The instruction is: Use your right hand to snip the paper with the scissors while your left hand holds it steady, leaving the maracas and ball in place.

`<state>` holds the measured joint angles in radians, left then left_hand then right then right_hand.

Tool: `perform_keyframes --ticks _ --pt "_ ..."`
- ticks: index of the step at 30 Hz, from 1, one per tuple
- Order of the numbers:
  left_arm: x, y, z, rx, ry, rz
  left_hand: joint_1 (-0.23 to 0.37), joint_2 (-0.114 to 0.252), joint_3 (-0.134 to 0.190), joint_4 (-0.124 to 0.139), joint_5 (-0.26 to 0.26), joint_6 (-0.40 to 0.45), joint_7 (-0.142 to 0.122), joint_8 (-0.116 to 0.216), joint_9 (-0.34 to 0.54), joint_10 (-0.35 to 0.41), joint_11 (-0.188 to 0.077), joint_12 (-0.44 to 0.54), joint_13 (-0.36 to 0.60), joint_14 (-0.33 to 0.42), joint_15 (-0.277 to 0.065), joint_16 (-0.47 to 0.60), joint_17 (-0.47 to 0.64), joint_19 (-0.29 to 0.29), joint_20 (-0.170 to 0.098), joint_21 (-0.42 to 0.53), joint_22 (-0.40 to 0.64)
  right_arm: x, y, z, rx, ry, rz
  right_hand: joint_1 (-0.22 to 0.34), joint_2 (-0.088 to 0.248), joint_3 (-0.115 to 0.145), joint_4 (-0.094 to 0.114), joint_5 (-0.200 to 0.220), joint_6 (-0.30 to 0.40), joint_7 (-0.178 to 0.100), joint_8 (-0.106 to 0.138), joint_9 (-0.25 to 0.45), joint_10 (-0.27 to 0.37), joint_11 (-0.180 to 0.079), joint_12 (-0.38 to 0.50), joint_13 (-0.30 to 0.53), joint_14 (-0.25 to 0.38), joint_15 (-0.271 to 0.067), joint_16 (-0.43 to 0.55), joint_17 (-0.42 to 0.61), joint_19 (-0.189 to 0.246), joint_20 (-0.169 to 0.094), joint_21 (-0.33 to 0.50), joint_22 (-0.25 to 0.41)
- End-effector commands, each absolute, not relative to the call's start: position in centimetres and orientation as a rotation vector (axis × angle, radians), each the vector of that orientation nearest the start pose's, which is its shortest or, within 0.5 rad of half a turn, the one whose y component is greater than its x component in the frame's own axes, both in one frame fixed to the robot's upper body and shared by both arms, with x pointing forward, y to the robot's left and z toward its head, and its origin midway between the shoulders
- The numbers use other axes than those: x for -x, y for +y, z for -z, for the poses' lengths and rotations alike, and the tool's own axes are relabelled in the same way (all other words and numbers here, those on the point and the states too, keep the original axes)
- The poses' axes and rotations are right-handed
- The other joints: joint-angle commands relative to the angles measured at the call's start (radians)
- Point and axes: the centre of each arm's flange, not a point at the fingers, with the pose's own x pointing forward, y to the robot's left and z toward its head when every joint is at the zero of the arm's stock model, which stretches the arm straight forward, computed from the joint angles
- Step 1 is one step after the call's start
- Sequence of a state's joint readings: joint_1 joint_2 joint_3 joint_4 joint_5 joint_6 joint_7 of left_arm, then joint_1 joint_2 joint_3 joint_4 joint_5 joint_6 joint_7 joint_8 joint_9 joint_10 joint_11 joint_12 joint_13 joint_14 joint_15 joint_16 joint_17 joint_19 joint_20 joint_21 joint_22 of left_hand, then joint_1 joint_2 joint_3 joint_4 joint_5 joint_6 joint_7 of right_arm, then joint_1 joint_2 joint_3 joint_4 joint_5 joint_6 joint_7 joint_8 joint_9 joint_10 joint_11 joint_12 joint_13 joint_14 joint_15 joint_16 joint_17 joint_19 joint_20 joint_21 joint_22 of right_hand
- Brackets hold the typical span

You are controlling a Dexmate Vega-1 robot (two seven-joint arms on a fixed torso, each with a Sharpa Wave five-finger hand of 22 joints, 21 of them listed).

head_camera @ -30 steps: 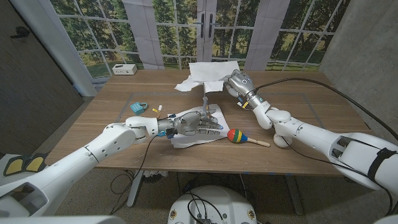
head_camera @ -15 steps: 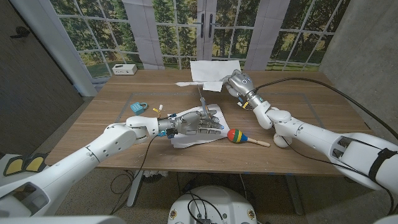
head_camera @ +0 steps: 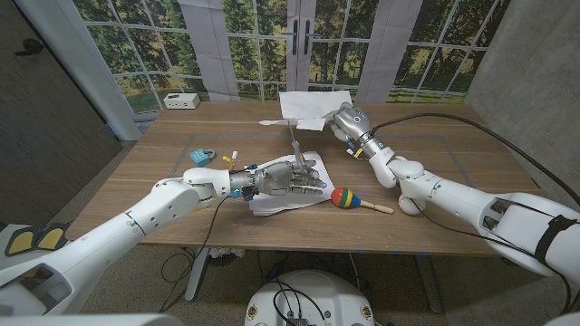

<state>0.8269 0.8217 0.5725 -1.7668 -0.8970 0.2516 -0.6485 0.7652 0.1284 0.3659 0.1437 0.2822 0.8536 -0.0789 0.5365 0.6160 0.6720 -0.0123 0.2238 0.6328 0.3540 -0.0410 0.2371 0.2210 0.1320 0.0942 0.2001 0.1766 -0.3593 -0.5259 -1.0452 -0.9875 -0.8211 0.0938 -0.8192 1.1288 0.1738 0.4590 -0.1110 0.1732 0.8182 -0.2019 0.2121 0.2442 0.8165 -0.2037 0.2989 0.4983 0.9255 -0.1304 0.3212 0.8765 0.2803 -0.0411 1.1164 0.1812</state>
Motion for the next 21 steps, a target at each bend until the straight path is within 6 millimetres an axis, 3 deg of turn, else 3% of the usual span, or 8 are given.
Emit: perform_keyframes --ticks 1,21 --pt "-54.55 16.46 5.52 -0.21 -0.122 1.162 0.051 0.069 0.085 0.023 -0.005 0.004 -0.002 0.007 0.0 0.172 -0.177 0.007 0.004 0.014 -0.103 -0.001 0.003 0.001 -0.005 0.004 0.003 -68.17 -17.01 -2.01 1.555 -1.191 0.309 -0.005 0.003 0.004 -0.006 -0.002 0.009 -0.003 0.0 0.003 0.013 -0.001 -0.005 0.006 0.011 -0.109 -0.012 0.003 -0.003 -0.124 0.008 0.001" --pt "-54.36 15.59 5.37 -0.259 -0.161 1.171 0.029 0.061 0.107 0.018 -0.029 0.008 -0.004 0.014 -0.008 0.177 -0.181 0.008 0.012 0.023 -0.102 -0.003 -0.001 0.001 -0.002 0.003 0.003 -67.51 -17.23 -2.28 1.565 -1.192 0.307 -0.007 0.003 0.003 -0.007 -0.002 0.01 -0.002 -0.001 0.004 0.021 -0.001 -0.017 0.015 0.021 -0.109 -0.026 0.013 -0.007 -0.125 0.018 0.0"
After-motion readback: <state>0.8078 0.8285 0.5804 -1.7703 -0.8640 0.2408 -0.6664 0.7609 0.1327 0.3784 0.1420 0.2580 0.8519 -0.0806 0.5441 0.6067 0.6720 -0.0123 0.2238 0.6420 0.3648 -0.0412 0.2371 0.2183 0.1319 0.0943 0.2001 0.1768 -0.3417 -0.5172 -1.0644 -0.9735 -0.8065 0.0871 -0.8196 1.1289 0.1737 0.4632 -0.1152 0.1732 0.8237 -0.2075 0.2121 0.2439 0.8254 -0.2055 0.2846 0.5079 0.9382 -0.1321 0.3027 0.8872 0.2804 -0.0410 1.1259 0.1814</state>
